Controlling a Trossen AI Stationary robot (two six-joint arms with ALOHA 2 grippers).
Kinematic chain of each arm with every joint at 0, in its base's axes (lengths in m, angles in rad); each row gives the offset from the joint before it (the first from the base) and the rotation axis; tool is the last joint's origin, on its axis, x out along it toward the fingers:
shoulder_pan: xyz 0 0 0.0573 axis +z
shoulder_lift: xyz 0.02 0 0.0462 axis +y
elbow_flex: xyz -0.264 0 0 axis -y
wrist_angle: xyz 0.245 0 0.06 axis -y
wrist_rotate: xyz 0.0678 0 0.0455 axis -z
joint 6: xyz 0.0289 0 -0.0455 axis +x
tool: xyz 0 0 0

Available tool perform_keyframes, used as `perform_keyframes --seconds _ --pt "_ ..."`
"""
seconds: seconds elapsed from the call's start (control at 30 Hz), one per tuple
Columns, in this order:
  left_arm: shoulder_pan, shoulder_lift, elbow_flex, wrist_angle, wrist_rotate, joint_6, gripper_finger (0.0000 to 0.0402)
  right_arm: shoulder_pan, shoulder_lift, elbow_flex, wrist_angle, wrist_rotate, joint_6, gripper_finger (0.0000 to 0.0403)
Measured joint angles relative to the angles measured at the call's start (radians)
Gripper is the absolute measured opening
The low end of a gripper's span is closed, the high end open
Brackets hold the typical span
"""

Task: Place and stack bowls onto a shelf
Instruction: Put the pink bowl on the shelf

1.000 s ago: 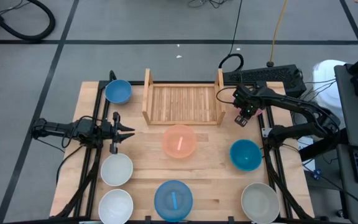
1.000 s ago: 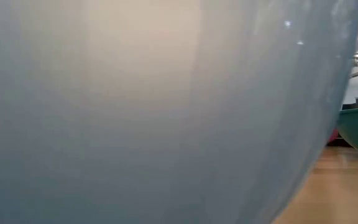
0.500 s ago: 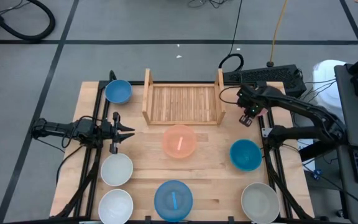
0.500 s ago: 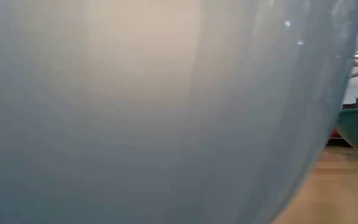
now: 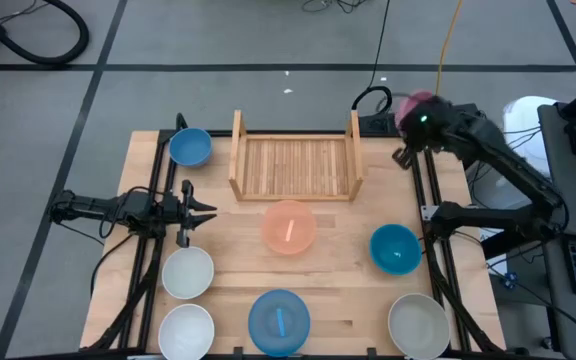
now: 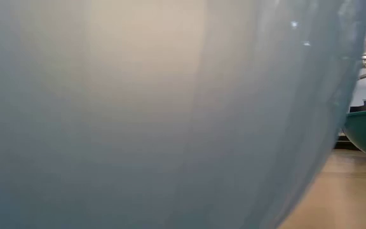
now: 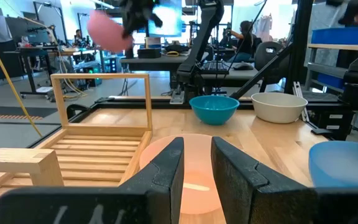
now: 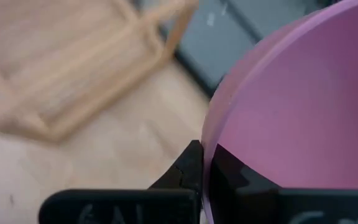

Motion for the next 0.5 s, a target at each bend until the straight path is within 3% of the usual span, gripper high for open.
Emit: perform_keyframes --seconds 0.2,0.5 --pt "0.0 0.0 0.0 0.0 0.0 0.0 0.0088 0.012 0.063 0.189 0.034 -0.003 -0.051 0.0" --pt "0.0 0.0 0.0 -0.001 0.0 0.001 0.0088 0.135 0.282 0.353 0.131 -0.043 -0.104 0.0"
